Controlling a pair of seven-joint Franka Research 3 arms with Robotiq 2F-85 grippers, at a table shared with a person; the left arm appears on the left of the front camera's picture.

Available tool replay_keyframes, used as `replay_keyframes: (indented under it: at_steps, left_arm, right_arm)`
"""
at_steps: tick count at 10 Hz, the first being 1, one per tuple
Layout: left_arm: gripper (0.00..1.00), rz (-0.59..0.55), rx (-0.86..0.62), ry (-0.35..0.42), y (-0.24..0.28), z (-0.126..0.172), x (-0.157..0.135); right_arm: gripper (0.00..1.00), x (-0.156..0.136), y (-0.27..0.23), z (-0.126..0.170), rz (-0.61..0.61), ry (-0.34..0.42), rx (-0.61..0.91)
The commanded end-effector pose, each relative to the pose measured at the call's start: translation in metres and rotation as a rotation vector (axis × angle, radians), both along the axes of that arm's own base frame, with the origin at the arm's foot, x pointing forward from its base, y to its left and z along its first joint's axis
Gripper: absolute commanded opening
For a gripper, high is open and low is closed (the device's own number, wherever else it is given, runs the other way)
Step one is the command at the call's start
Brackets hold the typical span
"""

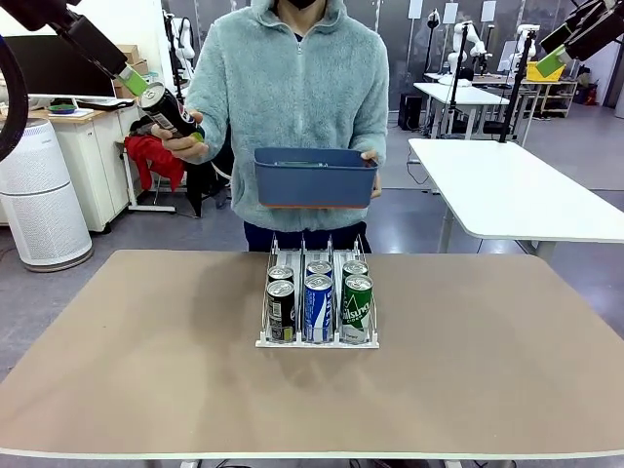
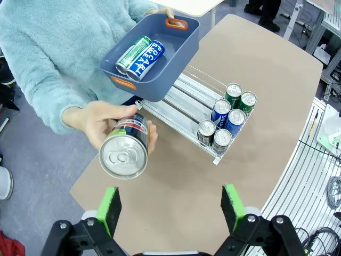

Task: Fill the beverage cans into the dispenser.
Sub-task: Pick up the Pepsi coke handed by the human.

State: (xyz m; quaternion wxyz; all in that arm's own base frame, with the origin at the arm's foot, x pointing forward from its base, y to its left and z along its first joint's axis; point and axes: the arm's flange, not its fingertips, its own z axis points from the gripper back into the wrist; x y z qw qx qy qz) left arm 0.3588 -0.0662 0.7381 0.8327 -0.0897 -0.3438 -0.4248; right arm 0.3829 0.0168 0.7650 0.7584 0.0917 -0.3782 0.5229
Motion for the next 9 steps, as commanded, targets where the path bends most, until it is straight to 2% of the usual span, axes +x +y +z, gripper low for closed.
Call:
replay_keyframes:
  at_steps: [1,9]
  left_arm:
    - [1.00,-0.003,0.005,-0.004,0.0011,-0.0005,-0.0013]
    - [1.00,-0.003,0.005,-0.004,0.0011,-0.0005,-0.0013]
  right_arm:
    - [1.00,-0.0003,0.0002,-0.0010,0.001,0.001,-0.005]
    - [1.00,-0.0003,0.0002,-0.0010,0.001,0.001,-0.005]
